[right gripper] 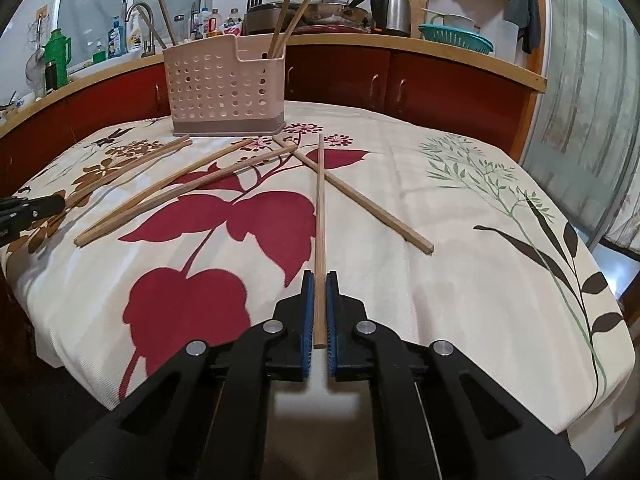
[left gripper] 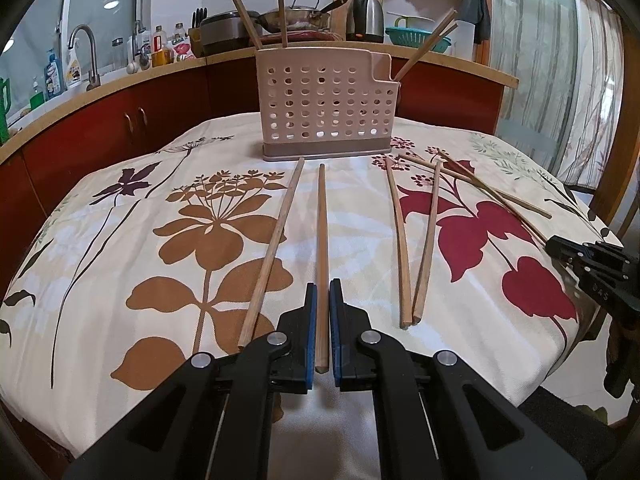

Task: Organize utensils
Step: 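Lift both held chopsticks upright and carry them over the pink caddy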

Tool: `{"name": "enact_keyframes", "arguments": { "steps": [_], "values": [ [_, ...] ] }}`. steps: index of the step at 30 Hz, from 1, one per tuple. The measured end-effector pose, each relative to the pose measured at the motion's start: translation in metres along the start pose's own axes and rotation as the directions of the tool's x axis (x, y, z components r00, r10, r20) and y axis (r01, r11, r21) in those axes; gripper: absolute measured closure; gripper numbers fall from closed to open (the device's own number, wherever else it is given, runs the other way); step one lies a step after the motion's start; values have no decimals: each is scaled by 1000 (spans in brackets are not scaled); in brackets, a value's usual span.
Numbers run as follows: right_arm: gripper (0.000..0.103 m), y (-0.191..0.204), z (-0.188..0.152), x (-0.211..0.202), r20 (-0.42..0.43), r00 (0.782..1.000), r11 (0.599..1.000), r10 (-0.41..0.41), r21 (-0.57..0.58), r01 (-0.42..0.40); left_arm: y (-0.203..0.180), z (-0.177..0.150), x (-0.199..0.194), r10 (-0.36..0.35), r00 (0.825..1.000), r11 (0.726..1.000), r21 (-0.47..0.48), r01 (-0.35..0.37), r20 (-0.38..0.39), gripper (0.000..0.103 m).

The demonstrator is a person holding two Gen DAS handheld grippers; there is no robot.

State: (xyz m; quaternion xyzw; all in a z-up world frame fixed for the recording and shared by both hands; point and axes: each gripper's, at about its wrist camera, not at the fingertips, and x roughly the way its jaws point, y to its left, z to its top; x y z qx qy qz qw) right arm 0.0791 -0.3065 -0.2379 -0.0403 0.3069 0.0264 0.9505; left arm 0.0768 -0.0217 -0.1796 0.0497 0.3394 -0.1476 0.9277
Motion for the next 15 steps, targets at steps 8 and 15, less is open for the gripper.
{"name": "enact_keyframes", "arguments": {
  "steps": [8, 15],
  "values": [
    [97, 5, 13, -31, 80, 997, 1000, 1, 0, -1, -2, 2, -11, 5, 1000, 1000, 8, -5, 30, 96],
    [97, 8, 36, -63, 185, 983, 1000, -3, -8, 4, -3, 11, -34, 5, 995, 1000, 12, -6, 101, 96]
  ]
}}
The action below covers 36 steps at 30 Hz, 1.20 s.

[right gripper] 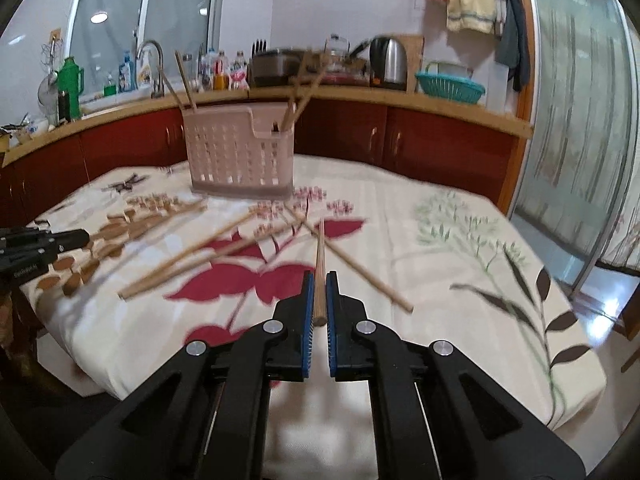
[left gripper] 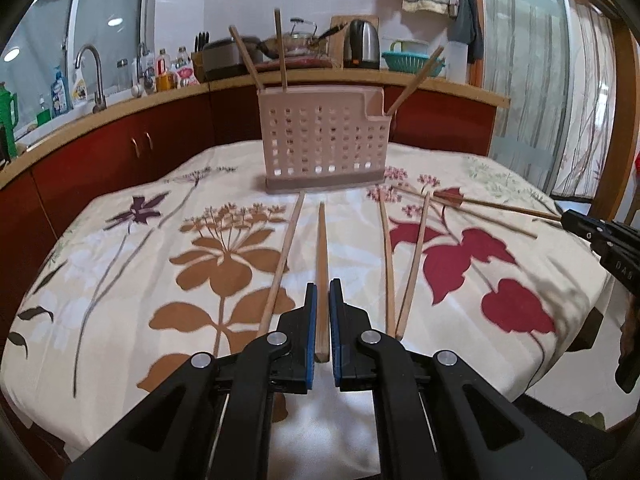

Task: Organize utensils
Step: 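Lift both held chopsticks upright and carry them over the pink caddy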

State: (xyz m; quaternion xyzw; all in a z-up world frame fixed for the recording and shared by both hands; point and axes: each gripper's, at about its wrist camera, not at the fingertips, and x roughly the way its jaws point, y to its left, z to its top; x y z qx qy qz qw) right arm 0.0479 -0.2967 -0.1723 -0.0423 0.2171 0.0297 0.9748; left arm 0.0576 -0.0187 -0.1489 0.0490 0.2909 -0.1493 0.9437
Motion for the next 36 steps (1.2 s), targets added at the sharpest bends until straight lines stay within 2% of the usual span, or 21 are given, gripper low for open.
{"name": "enact_keyframes", "arguments": {
  "steps": [9, 15, 26, 36],
  "values": [
    [97, 2, 32, -31, 121, 993, 1000, -3, -10, 4, 0, 25, -36, -5, 994, 1000, -5, 6, 113, 96],
    [97, 6, 48, -42, 167, 986, 1000, 9, -13, -7, 2, 40, -56, -8, 986, 1000, -11, 10, 169, 96],
    [97, 8, 68, -49, 190, 981, 999, 48, 8, -51, 8, 64, -66, -13, 979, 999, -28, 19, 202, 96],
    [97, 5, 83, -27, 166, 984, 997, 70, 32, -76, 10, 82, -55, -8, 978, 1000, -17, 12, 209, 96]
  ]
}}
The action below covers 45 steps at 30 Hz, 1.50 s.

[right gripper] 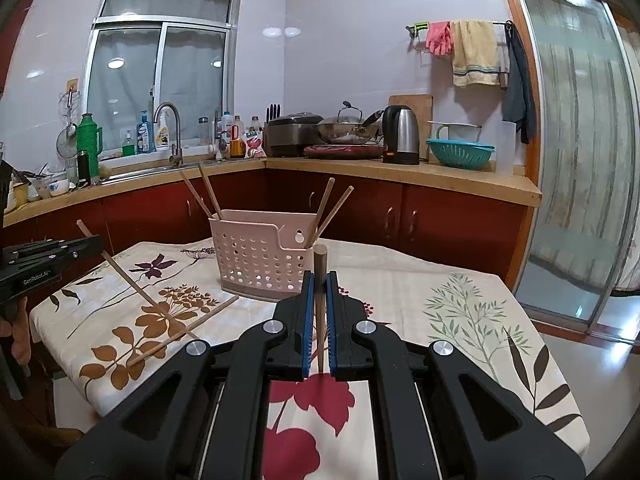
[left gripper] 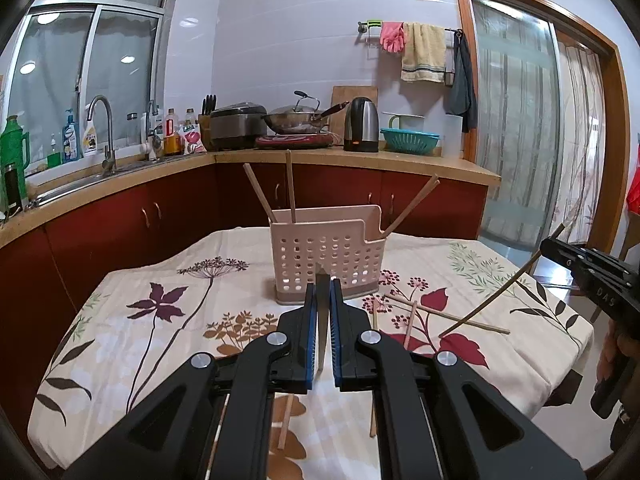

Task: Organize utensils
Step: 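Lift both held chopsticks upright and carry them over the pink caddy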

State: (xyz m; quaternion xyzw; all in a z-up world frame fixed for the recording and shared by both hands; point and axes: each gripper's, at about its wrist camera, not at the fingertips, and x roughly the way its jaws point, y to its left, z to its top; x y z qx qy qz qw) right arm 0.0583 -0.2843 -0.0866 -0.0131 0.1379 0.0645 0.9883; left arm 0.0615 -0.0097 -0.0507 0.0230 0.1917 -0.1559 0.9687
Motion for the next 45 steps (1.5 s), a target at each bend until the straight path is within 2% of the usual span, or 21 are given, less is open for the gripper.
{"name": "enact_keyframes", "arguments": {
  "steps": [13, 22, 29, 38, 42, 45],
  "values": [
    [97, 1, 20, 22, 22, 1000, 1000, 19, 3, -19, 5, 24, 14, -14, 999, 1000, 1, 14, 40, 96],
    [97, 5, 53, 20, 108, 992, 998, 67, 5, -68, 5, 61, 16, -45, 992, 999, 16, 44, 118, 96],
    [97, 6, 94, 27, 226, 969, 995, 102, -12, -103, -1, 98, 18, -54, 976, 998, 49, 45, 212, 96],
    [97, 5, 133, 60, 337, 933, 991, 129, -21, -130, -2, 128, 41, -18, 952, 996, 85, -8, 305, 96],
    [97, 3, 147, 82, 381, 914, 989, 140, -16, -145, 2, 135, 58, 8, 945, 996, 81, -37, 328, 96],
    [97, 0, 152, 102, 402, 903, 987, 148, -5, -160, 6, 134, 75, 27, 946, 996, 76, -54, 323, 96]
  ]
}}
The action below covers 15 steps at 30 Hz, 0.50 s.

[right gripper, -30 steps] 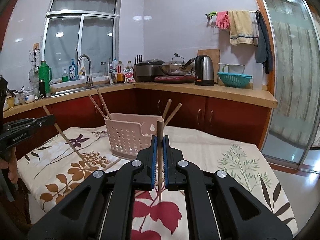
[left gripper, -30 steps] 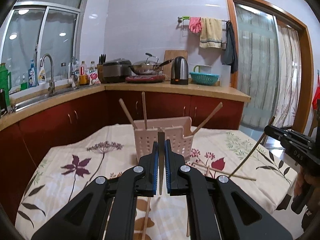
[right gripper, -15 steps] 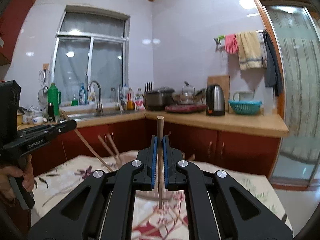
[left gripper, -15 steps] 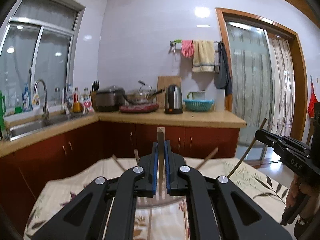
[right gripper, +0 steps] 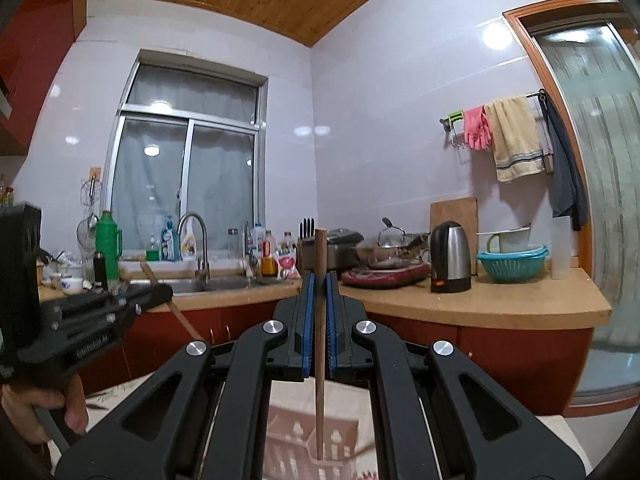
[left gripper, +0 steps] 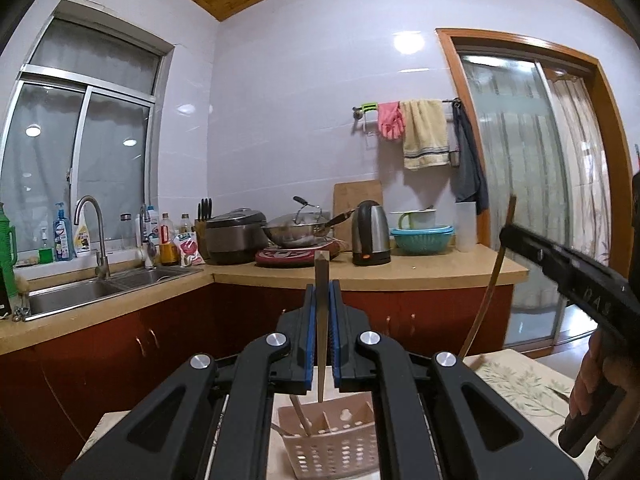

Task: Organize utensils
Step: 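Lift both held chopsticks upright and carry them over the pink caddy, then open the left gripper over the caddy while the right gripper also opens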

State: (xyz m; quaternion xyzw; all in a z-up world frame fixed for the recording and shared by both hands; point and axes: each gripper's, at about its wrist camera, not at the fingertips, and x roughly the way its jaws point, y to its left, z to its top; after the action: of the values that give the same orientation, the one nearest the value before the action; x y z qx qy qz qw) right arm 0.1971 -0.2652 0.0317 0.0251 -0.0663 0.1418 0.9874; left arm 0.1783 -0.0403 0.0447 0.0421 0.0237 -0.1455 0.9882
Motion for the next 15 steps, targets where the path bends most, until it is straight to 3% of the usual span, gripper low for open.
{"name": "enact_keyframes", "arguments": {
  "steps": [9, 15],
  "values": [
    [97, -8, -54, 46, -97, 995, 1000, 5, 28, -2, 9, -37, 30, 3, 996, 1000, -31, -6, -90, 96],
    [97, -3, -83, 54, -170, 985, 1000, -4, 20, 7, 7, -56, 41, -19, 989, 1000, -28, 15, -145, 96]
  ]
}}
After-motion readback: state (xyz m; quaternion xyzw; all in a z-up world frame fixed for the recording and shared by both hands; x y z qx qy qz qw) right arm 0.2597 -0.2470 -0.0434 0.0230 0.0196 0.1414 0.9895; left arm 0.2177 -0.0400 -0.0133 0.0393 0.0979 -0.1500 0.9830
